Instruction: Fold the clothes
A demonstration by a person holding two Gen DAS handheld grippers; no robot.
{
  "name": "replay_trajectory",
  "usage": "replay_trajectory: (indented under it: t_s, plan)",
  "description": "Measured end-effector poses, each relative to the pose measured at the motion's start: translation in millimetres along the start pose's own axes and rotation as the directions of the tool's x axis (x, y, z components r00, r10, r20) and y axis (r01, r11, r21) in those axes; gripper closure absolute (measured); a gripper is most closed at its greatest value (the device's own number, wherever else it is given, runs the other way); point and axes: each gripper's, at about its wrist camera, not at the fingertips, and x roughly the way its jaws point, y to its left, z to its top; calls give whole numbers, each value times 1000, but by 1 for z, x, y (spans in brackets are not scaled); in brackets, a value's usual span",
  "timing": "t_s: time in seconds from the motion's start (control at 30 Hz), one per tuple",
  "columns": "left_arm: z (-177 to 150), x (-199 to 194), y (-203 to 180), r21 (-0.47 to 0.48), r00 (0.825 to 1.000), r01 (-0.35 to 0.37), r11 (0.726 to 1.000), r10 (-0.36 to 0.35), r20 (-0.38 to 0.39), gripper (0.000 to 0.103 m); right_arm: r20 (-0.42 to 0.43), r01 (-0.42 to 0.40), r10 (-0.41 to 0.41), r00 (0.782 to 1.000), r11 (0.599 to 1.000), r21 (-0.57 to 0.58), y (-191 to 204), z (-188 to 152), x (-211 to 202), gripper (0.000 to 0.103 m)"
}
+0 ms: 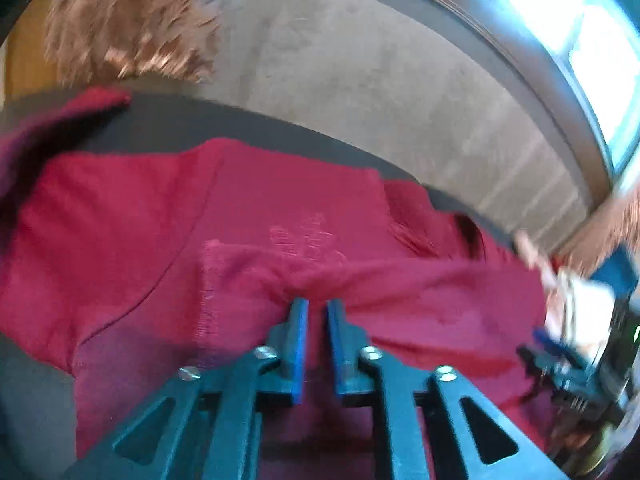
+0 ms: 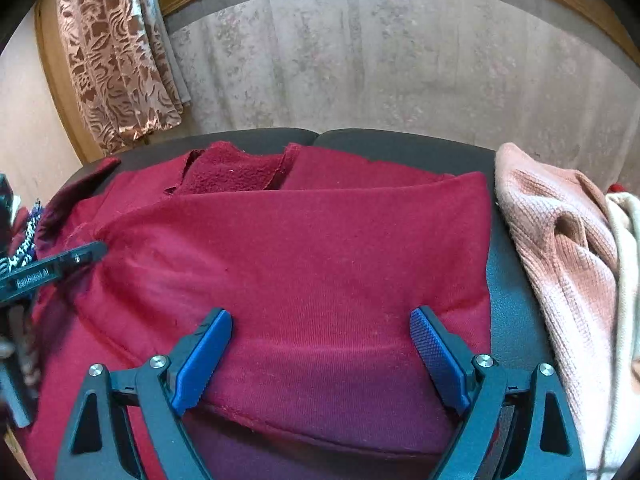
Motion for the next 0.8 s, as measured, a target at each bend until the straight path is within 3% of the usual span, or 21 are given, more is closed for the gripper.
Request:
replay_trajectory:
  t_s: [0.1,0.3,0.37,0.43,0.5,0.57,0.63,0.73,0.77,0.8]
  plan:
    - [2,1,5,-28,1000,14,1000,-13,15,100,0,6,-6,1000,1000,0,1,0,1,11]
    - [1,-6,-3,-15,999,-34,999,34,21,100,3,16,-16,1000,1000,-13,2,1,2,10]
    - [3,-16,-3,-18,993,-111,994,112,38,98,4,17,-17,1000,1000,-10,3,0,2,10]
    - [19,-31,3,-38,965,-246,969,248,82,86,4,17,-17,1000,1000,-7,4,-1,1,9]
    - [35,-46,9,-64,917,-375,925,380,124,84,6,11,-11,1000,1000,-4,4,-1,1,9]
    - [52,-60,15,-92,848,-497,863,506,156,81,8,4,-4,1000,1000,-2,4,-1,1,7]
    - [72,-58,26,-83,756,-637,767,642,131,75,10,-5,5,1000,1000,2,3,-1,0,7]
    - [100,-46,37,-22,592,-802,597,800,100,71,17,-26,26,1000,1000,13,2,-1,0,5]
    - [107,-34,40,34,550,-835,549,831,88,69,20,-34,34,999,999,18,1,-2,-1,5]
    - [110,-26,43,75,530,-848,525,845,75,69,23,-44,44,999,999,23,0,-2,-1,4]
